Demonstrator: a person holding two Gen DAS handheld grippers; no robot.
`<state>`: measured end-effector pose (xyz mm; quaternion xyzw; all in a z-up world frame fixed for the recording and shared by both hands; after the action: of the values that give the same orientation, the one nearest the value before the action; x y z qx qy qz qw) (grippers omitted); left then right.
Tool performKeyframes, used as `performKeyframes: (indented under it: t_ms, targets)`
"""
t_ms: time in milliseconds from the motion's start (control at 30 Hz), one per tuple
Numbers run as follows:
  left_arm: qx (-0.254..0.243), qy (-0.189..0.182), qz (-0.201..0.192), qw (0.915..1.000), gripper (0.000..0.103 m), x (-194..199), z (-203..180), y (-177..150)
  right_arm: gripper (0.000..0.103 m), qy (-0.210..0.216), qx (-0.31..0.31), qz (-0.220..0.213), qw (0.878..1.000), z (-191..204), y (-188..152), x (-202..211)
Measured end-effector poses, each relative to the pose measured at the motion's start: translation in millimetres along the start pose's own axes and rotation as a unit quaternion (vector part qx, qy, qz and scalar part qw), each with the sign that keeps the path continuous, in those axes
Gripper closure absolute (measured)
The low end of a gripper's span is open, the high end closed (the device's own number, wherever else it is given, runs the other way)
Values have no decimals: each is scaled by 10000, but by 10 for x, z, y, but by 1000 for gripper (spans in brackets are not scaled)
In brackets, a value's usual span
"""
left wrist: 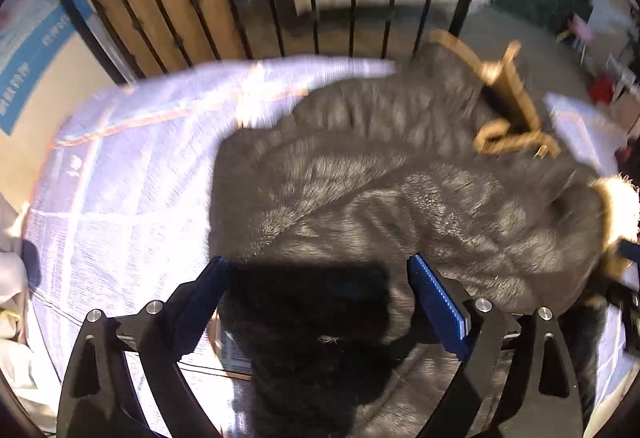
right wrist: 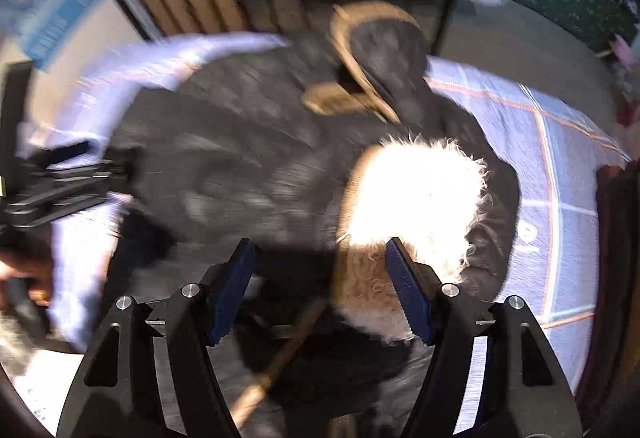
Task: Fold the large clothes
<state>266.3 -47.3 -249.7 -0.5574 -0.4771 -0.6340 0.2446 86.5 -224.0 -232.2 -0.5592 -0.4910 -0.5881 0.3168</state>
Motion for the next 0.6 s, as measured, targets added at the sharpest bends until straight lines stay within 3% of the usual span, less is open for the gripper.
performKeyframes:
  t_ms: [133,267,600]
  targets:
    - [-105,-59,140,9998,8,-223,-48,-35,37,248,-530,547,9968,-261,-71,-407]
    - [-117,123,208,9996,5,-340,-62,-5,34,38,-205,672,9975,-202,-40,-573]
    - [-315,308,158,9989,5,-445,-105,-1,29,-273,-51,798,9964,-93,-22,-812]
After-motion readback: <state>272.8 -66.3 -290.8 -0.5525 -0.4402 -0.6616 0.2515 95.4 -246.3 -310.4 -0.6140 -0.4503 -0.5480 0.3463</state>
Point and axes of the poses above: each gripper's, at about its wrist camera, not at the fingertips, and x roughly against the way its jaws point, z to its left, y to its top, the point moved 8 cm from there along -x, roughly the way its jaws point, and after that the axes turned 6 degrees about -y, right-handed, at the moved point
